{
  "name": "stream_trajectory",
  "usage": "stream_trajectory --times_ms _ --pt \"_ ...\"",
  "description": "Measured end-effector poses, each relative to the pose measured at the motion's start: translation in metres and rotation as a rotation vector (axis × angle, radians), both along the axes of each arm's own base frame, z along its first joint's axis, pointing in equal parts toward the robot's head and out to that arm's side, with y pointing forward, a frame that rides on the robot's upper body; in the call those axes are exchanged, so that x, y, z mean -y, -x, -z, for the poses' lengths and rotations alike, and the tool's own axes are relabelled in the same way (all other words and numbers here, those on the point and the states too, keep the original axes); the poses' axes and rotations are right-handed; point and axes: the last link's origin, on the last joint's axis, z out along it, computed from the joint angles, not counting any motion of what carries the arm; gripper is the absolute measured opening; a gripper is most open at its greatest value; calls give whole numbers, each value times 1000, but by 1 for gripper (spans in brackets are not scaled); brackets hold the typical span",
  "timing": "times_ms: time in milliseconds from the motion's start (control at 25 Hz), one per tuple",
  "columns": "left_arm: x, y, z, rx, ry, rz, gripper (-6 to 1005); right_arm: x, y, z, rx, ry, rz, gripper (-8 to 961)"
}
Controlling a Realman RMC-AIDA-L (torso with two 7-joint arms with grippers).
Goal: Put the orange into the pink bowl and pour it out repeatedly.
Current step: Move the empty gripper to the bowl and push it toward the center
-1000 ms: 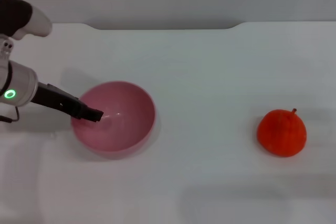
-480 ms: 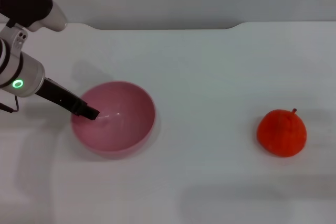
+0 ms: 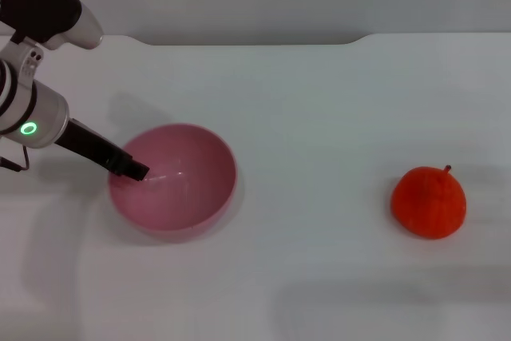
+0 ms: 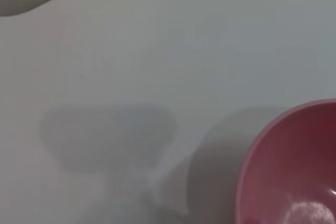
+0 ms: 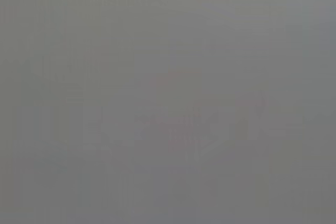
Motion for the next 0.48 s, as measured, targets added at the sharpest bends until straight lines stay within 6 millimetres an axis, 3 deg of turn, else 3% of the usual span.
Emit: stream_trajectory --times_ms 200,480 --pt "-1 1 0 0 -18 -2 598 1 -1 -1 -3 -9 7 668" --pt "2 -1 8 -32 21 20 306 2 -3 -2 -6 -16 14 669"
